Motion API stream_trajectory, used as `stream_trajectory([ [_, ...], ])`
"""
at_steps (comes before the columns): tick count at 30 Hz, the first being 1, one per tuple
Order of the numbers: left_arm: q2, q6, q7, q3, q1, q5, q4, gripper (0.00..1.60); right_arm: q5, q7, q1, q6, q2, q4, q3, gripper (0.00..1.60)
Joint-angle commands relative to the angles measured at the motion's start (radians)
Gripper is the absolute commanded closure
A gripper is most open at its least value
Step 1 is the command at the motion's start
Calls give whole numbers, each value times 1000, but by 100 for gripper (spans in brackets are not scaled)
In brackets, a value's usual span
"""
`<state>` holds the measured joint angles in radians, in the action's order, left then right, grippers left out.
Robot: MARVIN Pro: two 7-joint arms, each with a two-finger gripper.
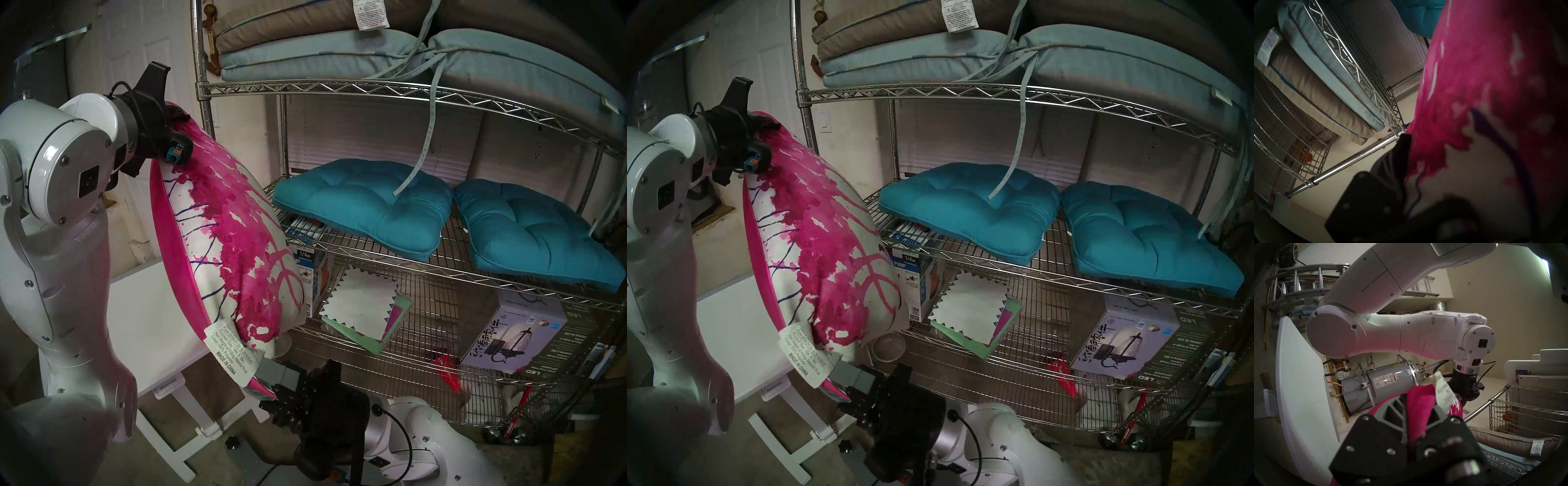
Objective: Take cushion off the shelf
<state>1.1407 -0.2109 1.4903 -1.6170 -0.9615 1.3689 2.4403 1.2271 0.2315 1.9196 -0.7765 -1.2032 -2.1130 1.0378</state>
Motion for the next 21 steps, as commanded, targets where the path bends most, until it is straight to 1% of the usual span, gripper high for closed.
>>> stream_trajectory([
  [1, -27, -4, -10, -55, 53, 23, 3, 160, -1, -12, -23, -21, 34, 19, -51, 160],
  [12, -43, -17, -8, -84, 49, 12, 3, 160, -19, -9, -66, -18, 47, 36, -93, 160],
  [21, -66, -28, -7, -134, 39, 11, 3, 160, -37, -7, -100, -11, 51, 50, -119, 160],
])
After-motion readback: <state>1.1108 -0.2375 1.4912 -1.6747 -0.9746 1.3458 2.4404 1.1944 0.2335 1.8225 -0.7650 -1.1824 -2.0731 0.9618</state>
